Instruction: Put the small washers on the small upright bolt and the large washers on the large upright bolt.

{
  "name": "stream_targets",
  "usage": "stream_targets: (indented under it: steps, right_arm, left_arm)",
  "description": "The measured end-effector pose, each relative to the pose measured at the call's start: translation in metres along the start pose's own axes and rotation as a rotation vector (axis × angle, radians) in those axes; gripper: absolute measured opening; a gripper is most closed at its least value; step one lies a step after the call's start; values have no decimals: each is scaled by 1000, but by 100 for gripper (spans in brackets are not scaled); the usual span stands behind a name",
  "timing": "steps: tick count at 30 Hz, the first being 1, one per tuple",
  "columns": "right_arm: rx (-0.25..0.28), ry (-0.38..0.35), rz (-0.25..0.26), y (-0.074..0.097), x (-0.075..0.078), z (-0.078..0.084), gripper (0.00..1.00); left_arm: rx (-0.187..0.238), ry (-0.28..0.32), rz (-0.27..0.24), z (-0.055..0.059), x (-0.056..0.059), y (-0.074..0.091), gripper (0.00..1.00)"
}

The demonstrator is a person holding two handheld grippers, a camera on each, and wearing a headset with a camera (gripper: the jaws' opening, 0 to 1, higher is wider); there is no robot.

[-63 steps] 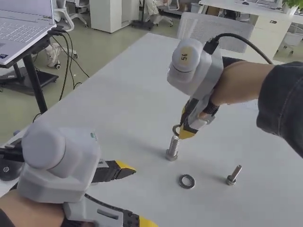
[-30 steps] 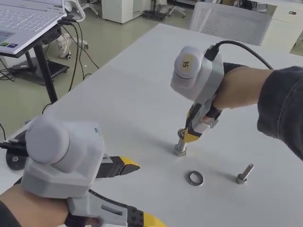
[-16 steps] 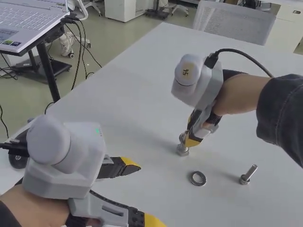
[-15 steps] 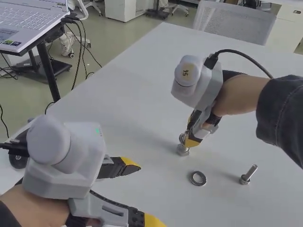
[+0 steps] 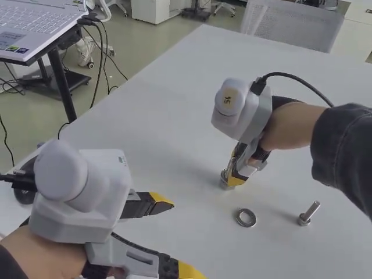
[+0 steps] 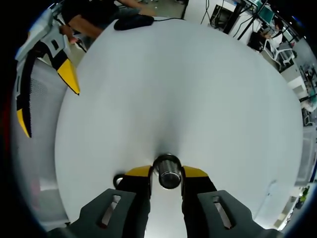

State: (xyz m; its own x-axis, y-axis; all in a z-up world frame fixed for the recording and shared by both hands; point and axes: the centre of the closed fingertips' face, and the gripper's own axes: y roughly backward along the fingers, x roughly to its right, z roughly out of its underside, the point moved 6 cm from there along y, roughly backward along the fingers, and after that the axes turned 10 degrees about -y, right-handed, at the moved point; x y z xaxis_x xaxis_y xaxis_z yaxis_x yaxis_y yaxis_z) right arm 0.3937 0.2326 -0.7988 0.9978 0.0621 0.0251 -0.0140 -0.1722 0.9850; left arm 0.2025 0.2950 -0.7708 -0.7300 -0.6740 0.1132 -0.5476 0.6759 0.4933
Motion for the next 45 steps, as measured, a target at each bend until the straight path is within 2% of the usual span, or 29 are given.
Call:
stream_targets:
  steps: [12, 15, 21, 27, 33, 45]
  right_arm:
    - [-1, -6, -4, -7, 1, 0, 24]
    - [-24, 8, -4, -9, -1, 3, 25]
    - [-29, 0, -11, -10, 0, 5, 26]
    - [-16, -8, -5, -5, -1, 9, 29]
    - [-15, -29, 0, 0, -7, 21, 29]
    - [12, -46, 21, 16, -5, 26, 31]
  left_arm:
    - [0, 7, -2, 2, -1, -1, 75]
    - [-2, 4, -3, 3, -1, -1, 75]
    - [-1, 6, -3, 3, -1, -1, 75]
    - [-4, 2, -1, 4, -1, -1, 75]
    - [-5, -4, 3, 4, 4, -2, 75]
    - [-6, -21, 14, -3, 6, -4, 75]
